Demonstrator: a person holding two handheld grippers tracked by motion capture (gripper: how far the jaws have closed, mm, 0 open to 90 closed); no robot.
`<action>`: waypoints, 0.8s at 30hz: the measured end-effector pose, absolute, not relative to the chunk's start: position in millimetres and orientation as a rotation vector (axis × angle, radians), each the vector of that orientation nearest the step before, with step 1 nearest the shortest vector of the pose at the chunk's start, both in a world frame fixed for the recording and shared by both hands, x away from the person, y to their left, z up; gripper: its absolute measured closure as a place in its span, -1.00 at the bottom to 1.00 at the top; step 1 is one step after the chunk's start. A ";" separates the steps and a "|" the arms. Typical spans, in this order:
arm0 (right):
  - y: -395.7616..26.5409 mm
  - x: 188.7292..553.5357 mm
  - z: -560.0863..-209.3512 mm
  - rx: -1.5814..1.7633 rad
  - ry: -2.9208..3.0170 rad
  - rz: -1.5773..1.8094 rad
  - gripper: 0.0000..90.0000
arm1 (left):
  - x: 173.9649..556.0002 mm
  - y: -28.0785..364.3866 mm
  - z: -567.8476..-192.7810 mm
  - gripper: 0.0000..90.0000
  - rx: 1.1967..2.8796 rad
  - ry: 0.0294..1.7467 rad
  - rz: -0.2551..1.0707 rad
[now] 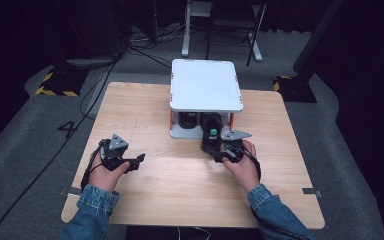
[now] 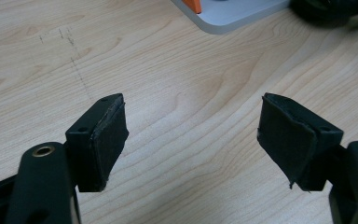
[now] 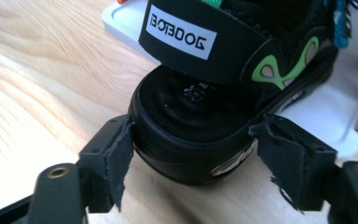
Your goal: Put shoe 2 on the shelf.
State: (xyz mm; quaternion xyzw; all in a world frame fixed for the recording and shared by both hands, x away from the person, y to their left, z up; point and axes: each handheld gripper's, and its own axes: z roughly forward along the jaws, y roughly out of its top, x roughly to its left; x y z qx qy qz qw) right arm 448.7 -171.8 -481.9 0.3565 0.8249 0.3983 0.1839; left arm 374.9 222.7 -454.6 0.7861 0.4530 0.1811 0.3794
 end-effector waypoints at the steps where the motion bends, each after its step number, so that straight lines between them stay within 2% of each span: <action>1: -171.9 451.8 -481.9 0.981 2.307 1.121 -0.31 | 375.1 222.9 -454.8 -0.46 2.010 1.156 0.463; 20: -150.1 513.6 -488.9 0.949 2.198 1.066 -0.15 | 370.8 228.2 -456.2 -0.45 1.994 1.176 0.464; 24: -149.3 517.5 -487.2 0.936 2.163 1.047 -0.02 | 369.5 229.1 -456.5 -0.45 1.993 1.178 0.462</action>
